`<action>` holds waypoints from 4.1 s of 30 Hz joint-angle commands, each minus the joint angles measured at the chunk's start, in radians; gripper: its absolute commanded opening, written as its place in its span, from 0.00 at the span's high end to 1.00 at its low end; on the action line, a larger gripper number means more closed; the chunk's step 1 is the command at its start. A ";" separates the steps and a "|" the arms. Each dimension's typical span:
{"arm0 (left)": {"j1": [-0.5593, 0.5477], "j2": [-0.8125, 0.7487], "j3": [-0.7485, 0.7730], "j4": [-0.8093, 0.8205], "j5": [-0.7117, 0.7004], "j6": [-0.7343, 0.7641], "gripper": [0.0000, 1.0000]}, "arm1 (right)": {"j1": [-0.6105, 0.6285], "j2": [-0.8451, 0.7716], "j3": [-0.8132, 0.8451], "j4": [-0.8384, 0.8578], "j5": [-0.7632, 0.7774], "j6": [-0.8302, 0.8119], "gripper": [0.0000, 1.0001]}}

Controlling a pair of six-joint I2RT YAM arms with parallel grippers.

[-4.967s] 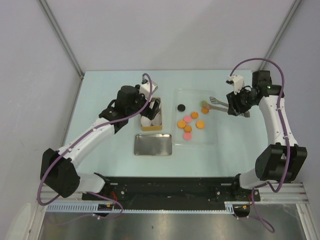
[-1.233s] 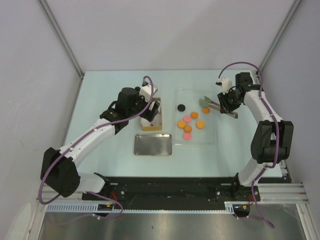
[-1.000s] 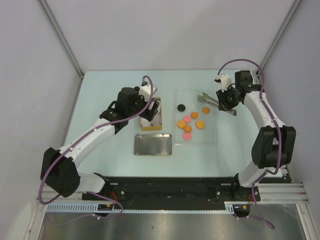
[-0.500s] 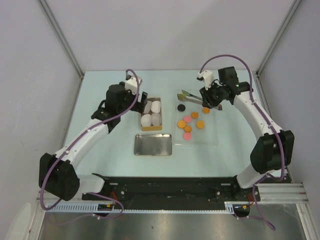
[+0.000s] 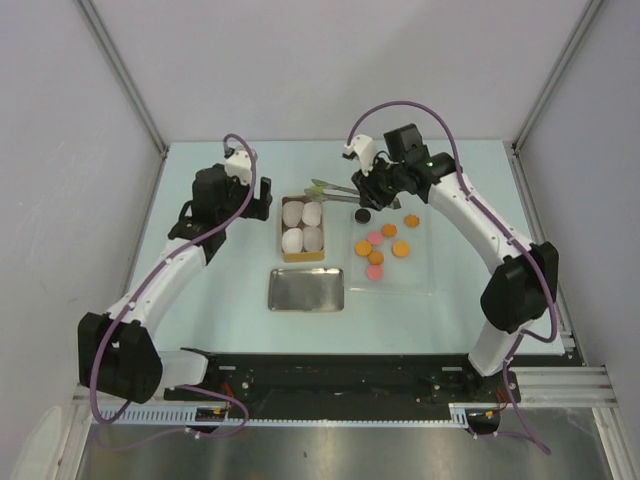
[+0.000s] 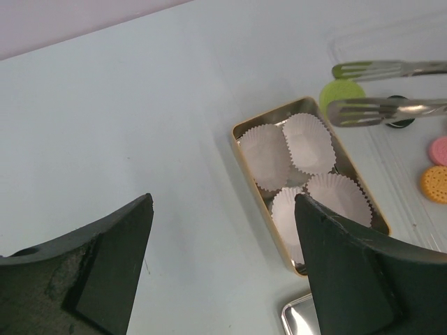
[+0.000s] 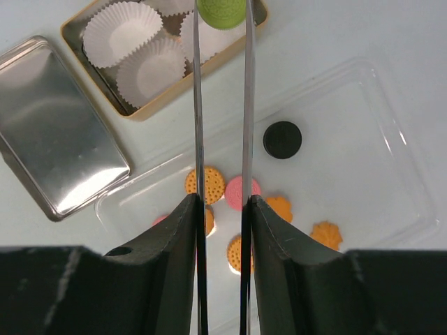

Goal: Pack the cookies

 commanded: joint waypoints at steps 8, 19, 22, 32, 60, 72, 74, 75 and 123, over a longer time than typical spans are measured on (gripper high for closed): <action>0.027 -0.059 -0.011 0.028 0.015 -0.011 0.13 | 0.072 0.134 0.113 0.061 0.021 0.014 0.72; 0.031 -0.085 -0.023 0.014 0.015 -0.002 0.13 | 0.102 0.213 0.169 0.053 0.039 0.006 0.72; 0.033 -0.092 -0.026 0.014 0.015 0.000 0.13 | 0.105 0.230 0.180 0.055 0.041 0.006 0.72; 0.038 -0.096 -0.034 0.011 0.018 0.004 0.13 | 0.113 0.278 0.217 0.044 0.050 -0.004 0.72; 0.047 -0.087 -0.041 0.017 0.033 0.007 0.13 | 0.138 0.341 0.274 0.025 0.061 -0.010 0.61; 0.048 -0.082 -0.041 0.014 0.042 0.001 0.13 | 0.138 0.324 0.265 0.019 0.059 -0.012 0.50; 0.048 -0.082 -0.043 0.014 0.041 -0.002 0.13 | 0.138 0.319 0.263 0.019 0.059 -0.010 0.51; 0.048 -0.082 -0.044 0.015 0.041 -0.002 0.13 | 0.136 0.316 0.261 0.019 0.062 -0.009 0.51; 0.048 -0.075 -0.051 0.022 0.087 -0.016 0.13 | -0.223 -0.172 -0.360 0.105 -0.037 -0.023 0.54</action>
